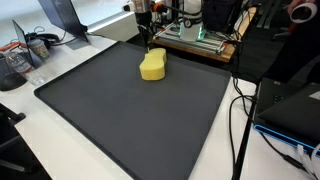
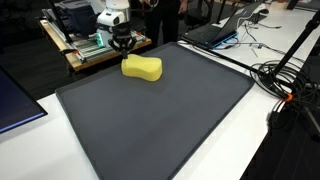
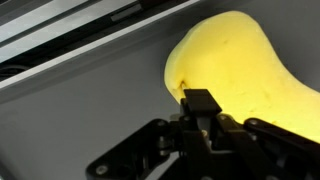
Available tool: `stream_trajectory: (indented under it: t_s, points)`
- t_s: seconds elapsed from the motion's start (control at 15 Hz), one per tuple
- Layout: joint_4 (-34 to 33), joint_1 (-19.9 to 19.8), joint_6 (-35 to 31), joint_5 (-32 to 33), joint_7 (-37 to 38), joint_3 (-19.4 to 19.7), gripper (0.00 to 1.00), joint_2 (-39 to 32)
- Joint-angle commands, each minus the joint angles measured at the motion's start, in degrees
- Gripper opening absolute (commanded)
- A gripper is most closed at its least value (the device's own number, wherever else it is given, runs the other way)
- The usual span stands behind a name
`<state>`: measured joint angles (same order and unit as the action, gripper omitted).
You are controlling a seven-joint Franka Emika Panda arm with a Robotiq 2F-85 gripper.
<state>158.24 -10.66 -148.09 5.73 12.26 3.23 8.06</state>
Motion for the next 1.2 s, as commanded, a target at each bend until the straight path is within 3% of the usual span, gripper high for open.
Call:
stream_trajectory:
  t_s: [0.0,0.67,1.13]
  points:
    - [-0.08,2.19,-5.50,-4.88,-1.95,1.00,0.03,-5.54]
    - [-0.17,2.80,-8.68,-18.04,-14.89,3.47,0.03,-9.87]
    - [-0.23,2.91,-9.27,-23.06,-20.38,3.88,0.03,-11.44]
